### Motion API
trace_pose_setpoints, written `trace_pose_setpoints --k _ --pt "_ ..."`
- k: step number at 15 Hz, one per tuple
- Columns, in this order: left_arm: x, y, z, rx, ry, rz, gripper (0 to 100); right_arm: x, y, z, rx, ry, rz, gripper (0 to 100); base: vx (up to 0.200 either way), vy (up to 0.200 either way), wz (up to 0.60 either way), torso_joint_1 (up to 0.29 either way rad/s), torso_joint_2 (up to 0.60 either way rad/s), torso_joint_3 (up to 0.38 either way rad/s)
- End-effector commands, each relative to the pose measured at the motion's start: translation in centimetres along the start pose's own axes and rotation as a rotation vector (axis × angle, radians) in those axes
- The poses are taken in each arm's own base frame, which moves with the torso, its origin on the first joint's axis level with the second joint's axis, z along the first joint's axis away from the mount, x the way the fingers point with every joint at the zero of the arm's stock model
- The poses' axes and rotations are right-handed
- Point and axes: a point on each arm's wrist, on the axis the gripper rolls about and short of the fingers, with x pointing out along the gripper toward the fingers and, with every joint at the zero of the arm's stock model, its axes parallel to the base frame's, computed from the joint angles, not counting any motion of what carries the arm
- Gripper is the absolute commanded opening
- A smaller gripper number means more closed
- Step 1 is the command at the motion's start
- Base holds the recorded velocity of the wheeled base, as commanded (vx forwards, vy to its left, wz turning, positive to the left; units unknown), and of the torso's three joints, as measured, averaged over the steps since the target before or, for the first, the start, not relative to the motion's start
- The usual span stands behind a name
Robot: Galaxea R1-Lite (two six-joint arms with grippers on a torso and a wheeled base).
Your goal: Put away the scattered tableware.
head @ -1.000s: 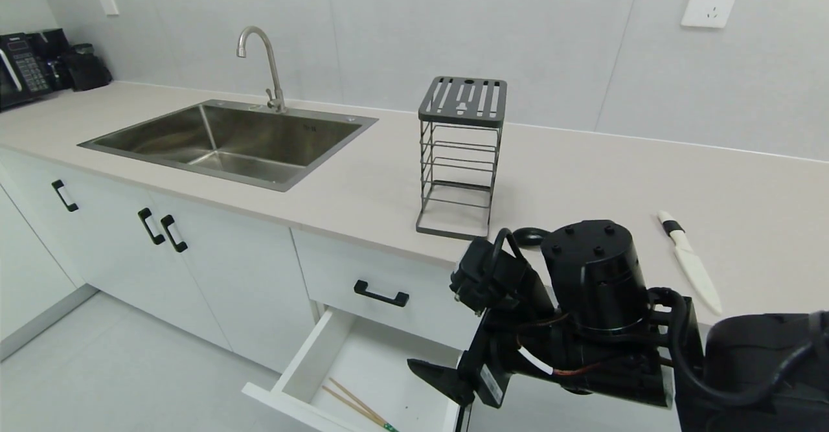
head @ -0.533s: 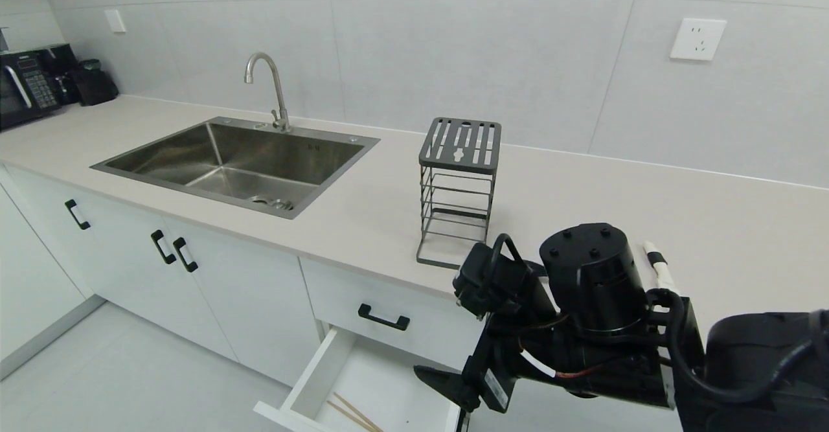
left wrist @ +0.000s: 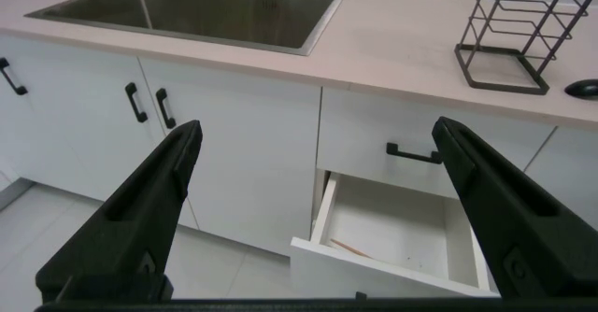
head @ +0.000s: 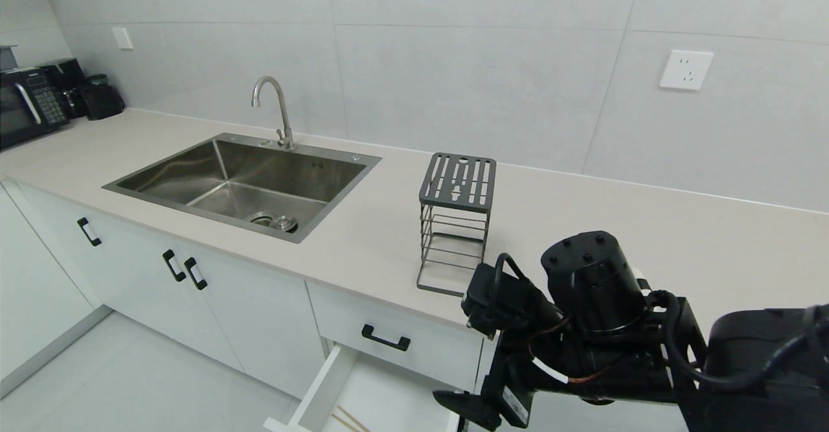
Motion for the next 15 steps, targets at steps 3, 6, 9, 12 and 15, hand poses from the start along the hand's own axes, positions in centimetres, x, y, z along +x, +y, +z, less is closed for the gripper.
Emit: trace_pose_setpoints --k 3,6,9,12,15 --pt "0.0 0.0 0.0 -0.001 0.001 0.000 100 0.3 -1.5 -1.5 -0.120 0.128 0.008 100 0.000 0.000 0.00 0.031 -0.06 -0.036" --pt "0.0 0.0 0.0 -0.001 0.001 0.000 100 1.8 -3.8 -0.5 -0.021 0.071 -0.090 100 0.000 0.000 0.00 0.000 0.00 0.000" --pt "0.0 0.0 0.0 -0.001 0.001 0.000 100 1.4 -5.8 -1.5 0.169 0.075 -0.152 100 0.000 0.000 0.00 0.000 0.00 0.000" --pt "0.0 0.0 0.0 -0.001 0.001 0.000 100 0.9 -6.8 -2.4 0.231 0.067 -0.188 100 0.000 0.000 0.00 0.000 0.00 0.000" --pt "0.0 0.0 0.0 -0.001 0.001 0.000 100 0.4 -7.6 -3.4 0.298 0.066 -0.221 100 0.000 0.000 0.00 0.000 0.00 0.000"
